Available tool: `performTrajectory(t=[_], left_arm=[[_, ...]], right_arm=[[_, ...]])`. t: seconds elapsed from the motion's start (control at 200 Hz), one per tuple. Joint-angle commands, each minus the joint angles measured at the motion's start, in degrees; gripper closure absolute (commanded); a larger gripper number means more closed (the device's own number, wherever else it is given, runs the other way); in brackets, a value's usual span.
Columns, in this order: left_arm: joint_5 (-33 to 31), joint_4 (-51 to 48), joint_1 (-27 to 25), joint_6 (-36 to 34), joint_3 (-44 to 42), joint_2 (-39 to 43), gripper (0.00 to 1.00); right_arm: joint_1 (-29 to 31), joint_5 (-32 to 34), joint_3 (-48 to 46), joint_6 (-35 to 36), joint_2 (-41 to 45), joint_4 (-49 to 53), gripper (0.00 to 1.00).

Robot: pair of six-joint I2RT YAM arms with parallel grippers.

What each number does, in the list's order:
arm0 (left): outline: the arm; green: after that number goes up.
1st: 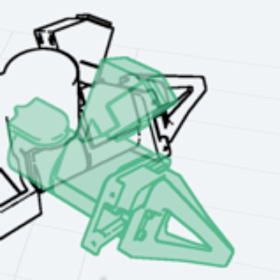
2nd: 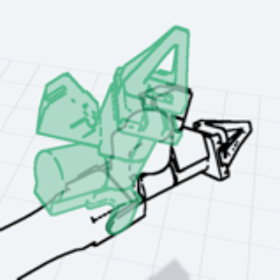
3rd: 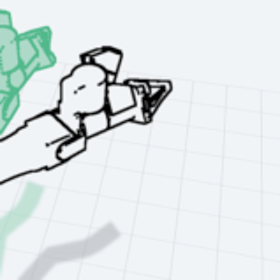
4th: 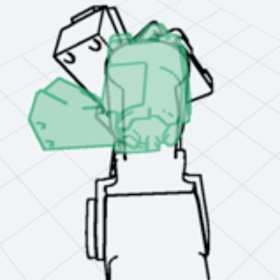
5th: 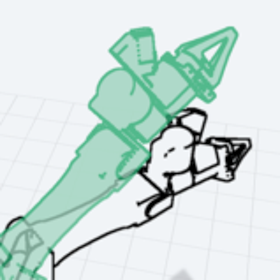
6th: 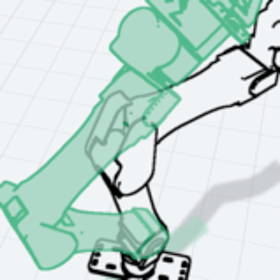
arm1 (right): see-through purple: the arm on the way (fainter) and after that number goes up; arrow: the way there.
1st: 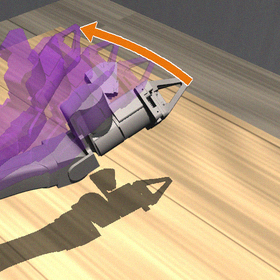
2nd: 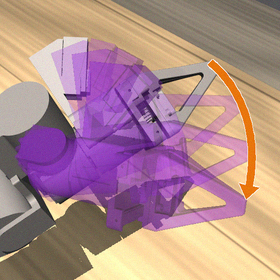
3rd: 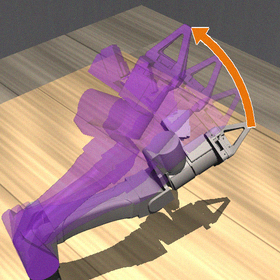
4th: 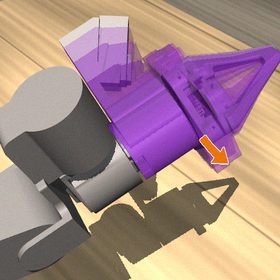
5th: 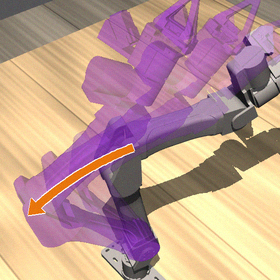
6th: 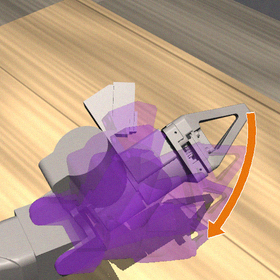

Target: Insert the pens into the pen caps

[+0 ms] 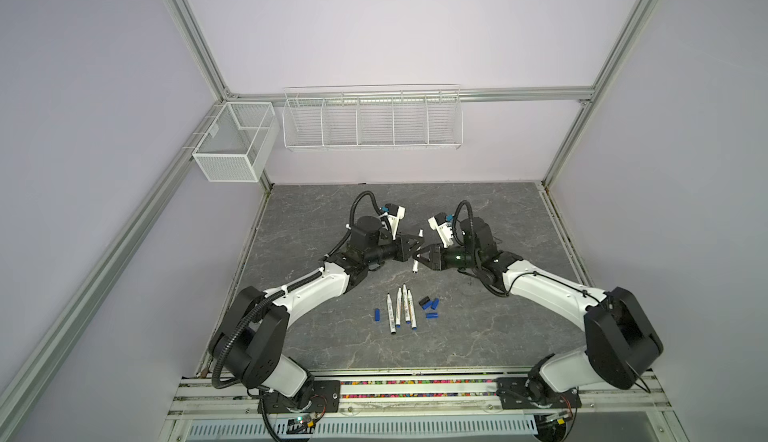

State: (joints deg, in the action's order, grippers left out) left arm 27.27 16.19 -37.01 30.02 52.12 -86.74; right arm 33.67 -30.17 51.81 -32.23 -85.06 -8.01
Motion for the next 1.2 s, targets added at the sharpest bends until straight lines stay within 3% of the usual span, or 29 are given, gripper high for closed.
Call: performTrajectory(t=[0.0, 0.07, 0.245, 0.505, 0.675, 0.855, 1.095, 1.195], left_arm=[[2.74, -3.35, -0.36, -2.12, -0.44, 3.08, 0.81], [2.33, -6.91, 0.37, -4.53, -0.94, 5.21, 0.66], [-0.01, -17.60, 1.51, -12.69, -2.85, 10.63, 0.48], [3.31, -20.63, -1.46, -16.02, -2.48, 9.44, 0.36], [3.17, -18.80, -3.24, -15.70, -0.01, 6.09, 0.39], [3.93, -16.08, -3.28, -14.49, 1.74, 3.41, 0.57], [4.57, -11.26, -3.34, -11.93, 3.25, 1.27, 0.59], [4.20, -10.43, -3.33, -11.48, 3.68, 0.51, 0.64]], right_arm=[[0.16, 0.94, 0.24, -0.22, -0.19, -3.01, 0.85], [-0.65, 1.47, -0.58, -0.89, 0.76, -3.63, 0.87], [-3.27, 2.08, -2.88, -2.44, 3.46, -5.19, 0.91], [-3.88, -0.58, -1.80, -2.16, 4.77, -4.38, 0.91], [-3.83, -0.61, -1.80, -2.66, 5.52, -4.40, 0.90], [-3.86, -0.92, -1.80, -2.60, 5.82, -3.79, 0.90], [-3.62, -0.61, -2.30, -2.80, 5.97, -3.99, 0.90], [-3.55, -0.67, -2.92, -3.27, 6.26, -4.91, 0.90]])
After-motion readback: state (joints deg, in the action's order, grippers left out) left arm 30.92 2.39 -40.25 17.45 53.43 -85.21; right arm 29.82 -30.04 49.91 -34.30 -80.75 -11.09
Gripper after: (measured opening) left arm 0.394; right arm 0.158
